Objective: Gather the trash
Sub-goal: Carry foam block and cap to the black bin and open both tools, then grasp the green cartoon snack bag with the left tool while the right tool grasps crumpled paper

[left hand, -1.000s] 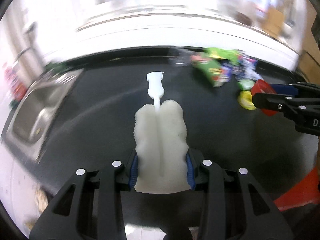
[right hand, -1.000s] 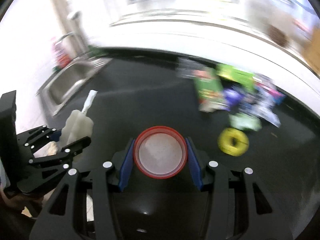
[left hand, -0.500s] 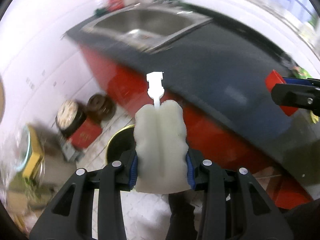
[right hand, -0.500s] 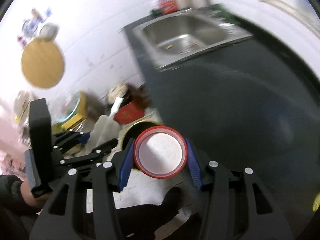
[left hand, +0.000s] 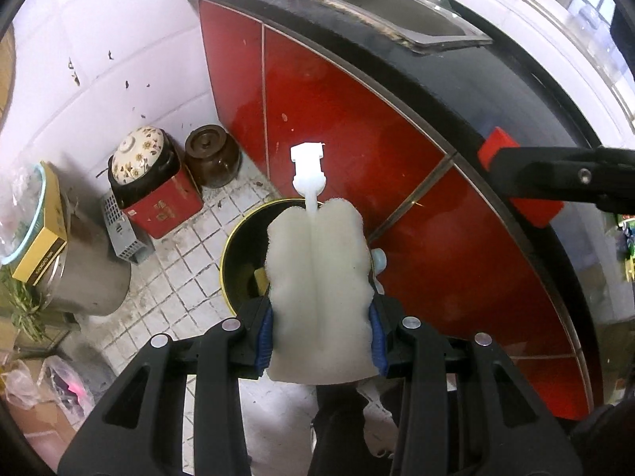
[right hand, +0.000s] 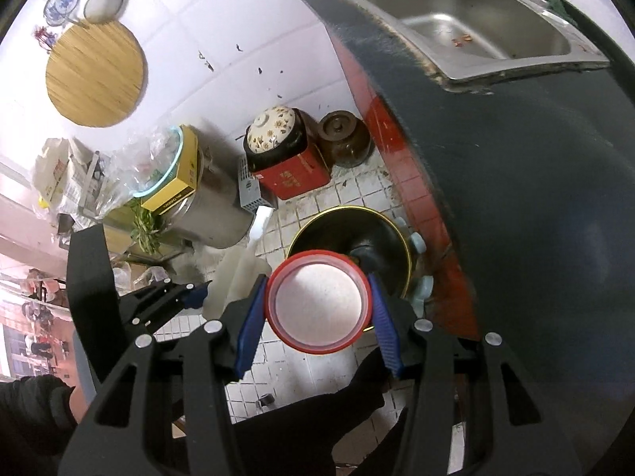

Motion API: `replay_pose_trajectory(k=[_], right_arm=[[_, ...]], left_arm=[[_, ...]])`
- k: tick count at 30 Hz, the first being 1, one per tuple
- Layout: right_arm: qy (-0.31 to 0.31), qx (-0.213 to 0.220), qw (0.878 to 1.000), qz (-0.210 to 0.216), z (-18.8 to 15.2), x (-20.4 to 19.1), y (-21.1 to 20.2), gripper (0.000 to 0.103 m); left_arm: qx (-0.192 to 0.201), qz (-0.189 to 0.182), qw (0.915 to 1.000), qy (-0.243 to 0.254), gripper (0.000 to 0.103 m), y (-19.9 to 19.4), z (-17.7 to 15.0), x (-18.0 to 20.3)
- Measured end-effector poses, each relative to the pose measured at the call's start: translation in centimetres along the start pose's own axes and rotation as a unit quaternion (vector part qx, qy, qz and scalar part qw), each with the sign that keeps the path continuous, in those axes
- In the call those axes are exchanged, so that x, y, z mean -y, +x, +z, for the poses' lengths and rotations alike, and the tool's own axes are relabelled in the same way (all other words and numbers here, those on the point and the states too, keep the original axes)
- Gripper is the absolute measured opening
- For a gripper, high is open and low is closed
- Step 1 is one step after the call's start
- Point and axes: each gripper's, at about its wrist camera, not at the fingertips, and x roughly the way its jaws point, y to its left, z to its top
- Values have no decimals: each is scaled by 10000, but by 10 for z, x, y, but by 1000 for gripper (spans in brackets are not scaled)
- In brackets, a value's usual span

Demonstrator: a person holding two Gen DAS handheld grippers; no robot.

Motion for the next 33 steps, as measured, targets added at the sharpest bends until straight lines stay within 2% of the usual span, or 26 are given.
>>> replay_pose_trajectory(k=[6,8,9,10,19,21,23,27,30,33], right_arm=[[-104,-36,9999,-31,18,-10,9,50],[-127,-26,9999,-11,24,-15,11,53],[-127,-19,9999,-4,23,-14,10,63],[-119,11,9999,12,25,-14,9,67],[8,169,9999,-10,27,-6,-4,68],[130,256,9996,-44,22,4,-16,71],[267,374,9989,-105,17,14,-29,75],[703,737,9939,-417,-10,55,-75,85],[1099,1085,9835,-941,-45,96,-120,87],[1541,1409,9640,-1648,-88,137,-168,88]], left_arm=[[73,-74,9999,-69,40,1,9,-9],[113,-90,9998,-98,52,1,12,-13],[146,-61,9998,-118,67,0,13,-14],[207,18,9997,-142,73,-2,13,-15],[216,107,9995,-193,73,-5,17,-17],[203,128,9996,-152,76,-6,18,-12],[244,167,9996,-28,86,-10,22,1],[325,118,9987,373,94,-16,35,39],[334,-165,9963,772,95,-18,49,88],[395,-533,9892,1304,96,-21,57,145]])
